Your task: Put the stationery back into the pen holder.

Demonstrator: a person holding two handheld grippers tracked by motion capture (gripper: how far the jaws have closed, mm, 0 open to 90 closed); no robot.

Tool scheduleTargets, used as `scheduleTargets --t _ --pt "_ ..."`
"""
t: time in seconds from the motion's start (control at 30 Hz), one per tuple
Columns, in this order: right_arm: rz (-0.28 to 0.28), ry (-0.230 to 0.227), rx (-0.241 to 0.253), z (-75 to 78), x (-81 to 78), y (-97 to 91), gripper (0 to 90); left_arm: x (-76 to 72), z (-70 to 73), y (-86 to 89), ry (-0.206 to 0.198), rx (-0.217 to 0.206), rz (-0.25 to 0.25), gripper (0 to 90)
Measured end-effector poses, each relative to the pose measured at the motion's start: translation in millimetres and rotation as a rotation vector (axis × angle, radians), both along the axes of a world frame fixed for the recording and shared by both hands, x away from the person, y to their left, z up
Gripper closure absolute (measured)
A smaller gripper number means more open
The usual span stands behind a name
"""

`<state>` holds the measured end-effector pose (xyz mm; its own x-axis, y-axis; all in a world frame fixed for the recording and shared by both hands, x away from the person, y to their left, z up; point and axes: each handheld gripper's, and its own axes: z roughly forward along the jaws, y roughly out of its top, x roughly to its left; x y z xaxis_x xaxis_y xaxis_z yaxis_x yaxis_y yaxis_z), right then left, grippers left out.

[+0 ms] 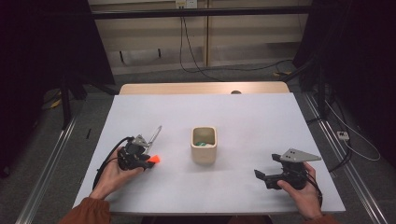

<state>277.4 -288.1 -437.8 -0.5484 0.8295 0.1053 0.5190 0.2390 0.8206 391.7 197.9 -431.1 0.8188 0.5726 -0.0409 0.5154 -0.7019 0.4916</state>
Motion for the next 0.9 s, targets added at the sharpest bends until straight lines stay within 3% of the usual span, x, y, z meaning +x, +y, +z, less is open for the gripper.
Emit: scheduleTargets --t 0.37,0.47,0.57,0.9 --pt "-0.002 -0.001 0.005 0.3 0.1 0.0 6.5 -2.0 -0.6 3.3 -0.012 -0.036 0.021 67.2" --pt "-0.001 -0.004 0.004 0.5 0.0 -0.2 6.5 -3.0 -1.2 5.7 -0.005 -0.082 0.038 67.2" --pt "-0.002 -0.004 0.004 0.6 -0.2 -0.1 6.5 -4.9 1.5 7.6 -0.026 -0.128 0.060 67.2" --pt "-0.004 -0.005 0.005 1.0 -0.5 -0.2 6.4 -17.3 13.4 5.4 -0.096 -0.210 0.081 67.2"
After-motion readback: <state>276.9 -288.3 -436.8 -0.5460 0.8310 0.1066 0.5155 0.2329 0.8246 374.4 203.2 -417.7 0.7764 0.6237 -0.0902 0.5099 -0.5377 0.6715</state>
